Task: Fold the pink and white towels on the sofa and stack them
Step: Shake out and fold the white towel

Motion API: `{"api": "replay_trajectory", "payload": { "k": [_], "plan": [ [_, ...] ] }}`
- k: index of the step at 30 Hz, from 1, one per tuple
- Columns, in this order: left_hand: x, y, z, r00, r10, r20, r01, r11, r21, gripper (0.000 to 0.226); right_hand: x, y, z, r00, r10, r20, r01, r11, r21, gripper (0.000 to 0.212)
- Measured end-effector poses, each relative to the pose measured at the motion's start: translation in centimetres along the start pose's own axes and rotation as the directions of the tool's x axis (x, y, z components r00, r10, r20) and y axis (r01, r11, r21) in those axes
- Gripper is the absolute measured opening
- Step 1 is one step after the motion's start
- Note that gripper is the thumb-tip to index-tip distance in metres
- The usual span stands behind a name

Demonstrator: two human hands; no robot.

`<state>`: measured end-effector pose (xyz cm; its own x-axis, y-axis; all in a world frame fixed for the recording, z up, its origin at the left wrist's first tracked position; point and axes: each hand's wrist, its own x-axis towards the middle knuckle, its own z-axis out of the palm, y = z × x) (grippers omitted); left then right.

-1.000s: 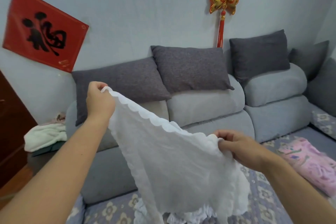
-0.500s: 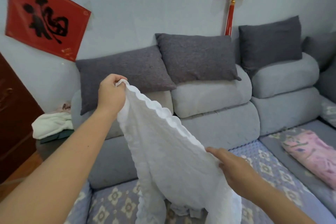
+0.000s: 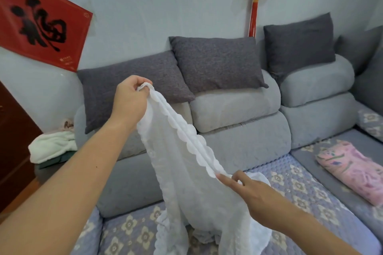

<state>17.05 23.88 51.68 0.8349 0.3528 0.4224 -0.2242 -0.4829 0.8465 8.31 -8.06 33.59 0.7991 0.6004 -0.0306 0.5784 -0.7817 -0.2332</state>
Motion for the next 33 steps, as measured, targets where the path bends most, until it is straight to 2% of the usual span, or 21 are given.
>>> {"api": "replay_trajectory", "payload": {
  "k": [3, 5, 8, 11, 13, 17, 19, 21, 24, 26, 30, 33],
  "plan": [
    [-1.2, 2.5, 0.5, 0.99, 0.112, 0.086, -0.11, 0.994, -0.021, 0.02, 0.8, 0.2, 0.0, 1.0, 0.021, 0.022, -0.02, 1.0, -0.019, 0.11],
    [-2.2, 4.3, 0.8, 0.965, 0.2, 0.168, -0.2, 0.98, -0.02, 0.018, 2.1, -0.2, -0.7, 0.997, 0.035, -0.068, -0.032, 0.999, 0.044, 0.099],
    [-3.4, 6.7, 1.4, 0.905, 0.311, 0.289, -0.33, 0.944, 0.017, 0.02, 4.7, -2.4, -3.3, 0.957, 0.029, -0.288, 0.011, 0.991, 0.137, 0.066],
    [-4.0, 8.2, 1.9, 0.862, 0.365, 0.353, -0.412, 0.908, 0.068, 0.021, 6.6, -4.1, -5.9, 0.89, 0.174, -0.422, -0.123, 0.982, 0.147, 0.03],
    [-3.8, 8.6, 1.9, 0.868, 0.366, 0.336, -0.421, 0.9, 0.109, 0.023, 6.8, -3.8, -6.1, 0.89, 0.256, -0.377, -0.244, 0.966, 0.079, 0.037],
    [-2.6, 8.7, 1.1, 0.92, 0.326, 0.217, -0.359, 0.924, 0.134, 0.025, 5.3, -1.8, -2.0, 0.901, 0.371, -0.224, -0.375, 0.927, 0.028, 0.052],
    [-2.0, 8.6, 0.9, 0.938, 0.302, 0.172, -0.327, 0.934, 0.143, 0.024, 4.6, -1.1, 0.5, 0.872, 0.453, -0.187, -0.449, 0.891, 0.065, 0.05],
    [-1.5, 8.3, 1.0, 0.949, 0.283, 0.135, -0.303, 0.939, 0.16, 0.023, 4.2, -0.8, 2.3, 0.823, 0.529, -0.208, -0.505, 0.848, 0.16, 0.042],
    [-0.9, 7.6, 1.2, 0.969, 0.235, 0.08, -0.246, 0.955, 0.168, 0.021, 4.4, -0.6, 4.1, 0.767, 0.587, -0.258, -0.479, 0.792, 0.378, 0.033],
    [-0.5, 7.5, 1.4, 0.975, 0.216, 0.051, -0.222, 0.962, 0.158, 0.02, 4.7, -0.8, 5.0, 0.758, 0.587, -0.286, -0.442, 0.784, 0.436, 0.029],
    [0.4, 7.4, 1.2, 0.978, 0.204, 0.032, -0.207, 0.965, 0.16, 0.02, 4.3, -1.3, 5.8, 0.723, 0.597, -0.349, -0.352, 0.752, 0.557, 0.041],
    [1.2, 6.5, 0.4, 0.983, 0.186, 0.005, -0.183, 0.961, 0.206, 0.022, 3.2, -1.3, 5.3, 0.624, 0.66, -0.418, -0.216, 0.66, 0.72, 0.045]
  ]
}}
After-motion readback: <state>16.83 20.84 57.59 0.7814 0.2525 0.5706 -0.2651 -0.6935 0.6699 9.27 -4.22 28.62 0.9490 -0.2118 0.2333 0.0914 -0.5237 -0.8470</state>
